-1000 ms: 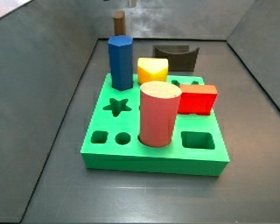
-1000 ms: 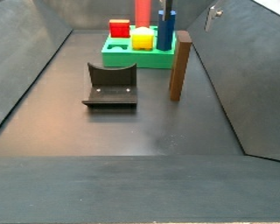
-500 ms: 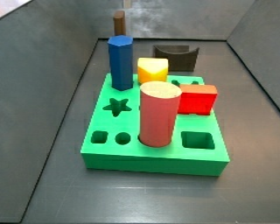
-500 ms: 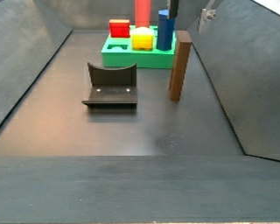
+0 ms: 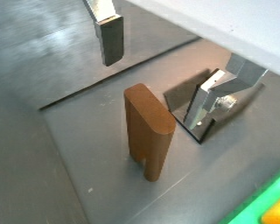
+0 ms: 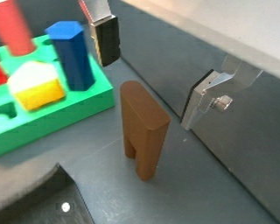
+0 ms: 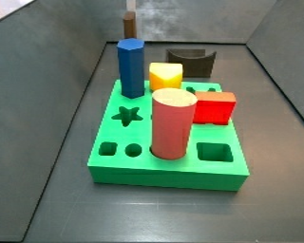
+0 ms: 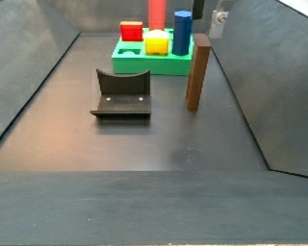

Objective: Pick up the square-circle object. Move up. Rotate the square-circle object. Move to above the board. Insert the square-circle object.
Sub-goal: Rotate the square-circle object.

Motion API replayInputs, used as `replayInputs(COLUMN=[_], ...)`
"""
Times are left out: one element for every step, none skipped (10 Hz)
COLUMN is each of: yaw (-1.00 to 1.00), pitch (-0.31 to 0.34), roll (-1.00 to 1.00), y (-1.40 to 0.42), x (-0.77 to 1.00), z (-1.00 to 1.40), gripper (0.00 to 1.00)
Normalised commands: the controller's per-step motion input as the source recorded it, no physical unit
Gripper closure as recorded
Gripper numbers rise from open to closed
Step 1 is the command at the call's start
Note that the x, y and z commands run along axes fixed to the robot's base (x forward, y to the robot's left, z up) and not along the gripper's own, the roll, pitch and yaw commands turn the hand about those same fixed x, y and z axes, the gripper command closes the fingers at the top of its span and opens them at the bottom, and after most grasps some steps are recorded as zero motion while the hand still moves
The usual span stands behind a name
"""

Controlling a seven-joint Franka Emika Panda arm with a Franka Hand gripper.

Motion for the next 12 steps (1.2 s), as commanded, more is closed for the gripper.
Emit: replayInputs(yaw=[-0.65,-0.41,-0.24,-0.12,-0.08,-0.05,-0.04,-0.04,-0.04,-0.03,-0.03,-0.03], pitch=[0.031,0.031,0.031,0.031,0.016,-0.009,-0.025,-0.034,-0.040,-0.040,-0.045,-0.043], roll=[0.04,0.04,0.04,0.04,0.04,0.04,0.04,0.04,0.04,0.04,0.04,0.04], y=[0.02,0.02,0.02,0.00,0.00,0.00,0.00,0.00,0.01,0.01,0.01,0.00], x=[0.04,0.04,0.04,0.00,0.01,0.02,0.01,0.01,0.01,0.01,0.01,0.00], z=[-0.03,-0.02,-0.02,-1.00,-1.00,-1.00,-0.93,-0.77,-0.55,-0.39,-0.18,0.00], gripper=[0.00,0.00,0.00,0.00,0.00,0.00,0.00,0.00,0.00,0.00,0.00,1.00])
